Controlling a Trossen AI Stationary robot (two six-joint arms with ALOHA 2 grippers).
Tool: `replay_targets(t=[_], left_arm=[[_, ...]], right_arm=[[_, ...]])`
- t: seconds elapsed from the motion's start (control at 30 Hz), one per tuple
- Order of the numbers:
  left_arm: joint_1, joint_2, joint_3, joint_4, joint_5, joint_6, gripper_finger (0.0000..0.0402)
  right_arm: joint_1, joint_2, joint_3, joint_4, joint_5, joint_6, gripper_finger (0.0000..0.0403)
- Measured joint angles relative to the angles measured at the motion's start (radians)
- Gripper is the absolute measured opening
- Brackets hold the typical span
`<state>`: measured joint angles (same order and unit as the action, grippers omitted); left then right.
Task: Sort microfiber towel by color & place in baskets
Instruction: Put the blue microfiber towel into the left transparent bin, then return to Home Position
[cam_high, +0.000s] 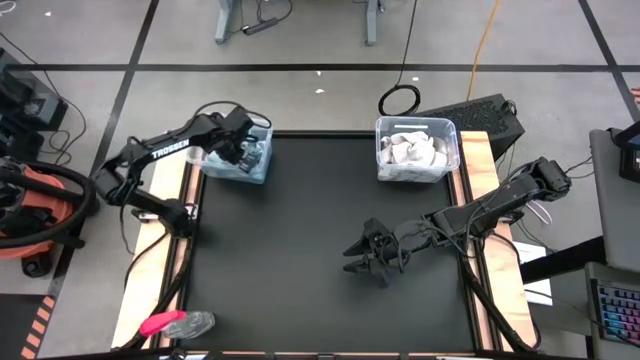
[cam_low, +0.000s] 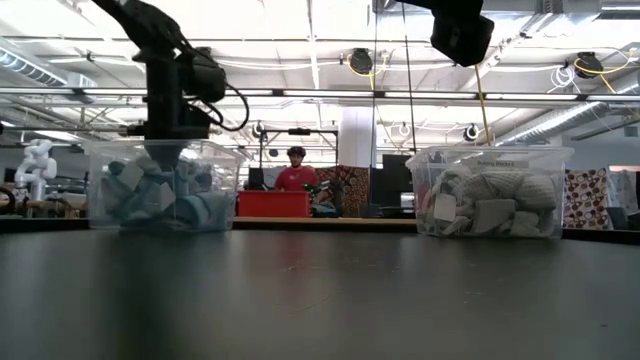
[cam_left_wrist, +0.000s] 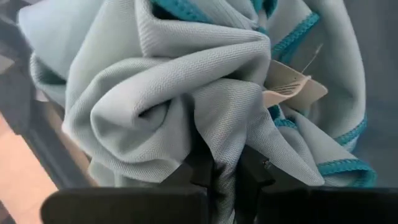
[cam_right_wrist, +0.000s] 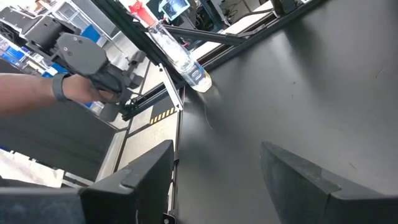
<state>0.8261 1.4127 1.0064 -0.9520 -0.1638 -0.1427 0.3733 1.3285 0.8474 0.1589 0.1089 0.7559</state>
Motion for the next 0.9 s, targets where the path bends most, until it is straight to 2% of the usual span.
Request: replay_targets(t=[0.2,0.37,0.73,0.9], left_arm=[[0.007,0.032,0.001,0.018,0.068,-0.016,0.0032],[0.010,0.033,0.023,0.015,0.058,-0.035,0.0038],[0.010,-0.002,0.129,-0.038,0.077,-0.031,0.0134],[0.010,-0.034,0.185,-0.072,0.104,-0.013,0.0152]], right_arm=[[0.002,0.000,0.000,-0.001,0.000,0.000,0.0231],[0.002,0.000,0.000,-0.005,-0.003,-0.006,0.0231],[0.002,0.000,0.000,-0.005,-0.005,-0.024,0.0231],[-0.004,0.000,0.000,0.003,-0.005,-0.039,0.0231]])
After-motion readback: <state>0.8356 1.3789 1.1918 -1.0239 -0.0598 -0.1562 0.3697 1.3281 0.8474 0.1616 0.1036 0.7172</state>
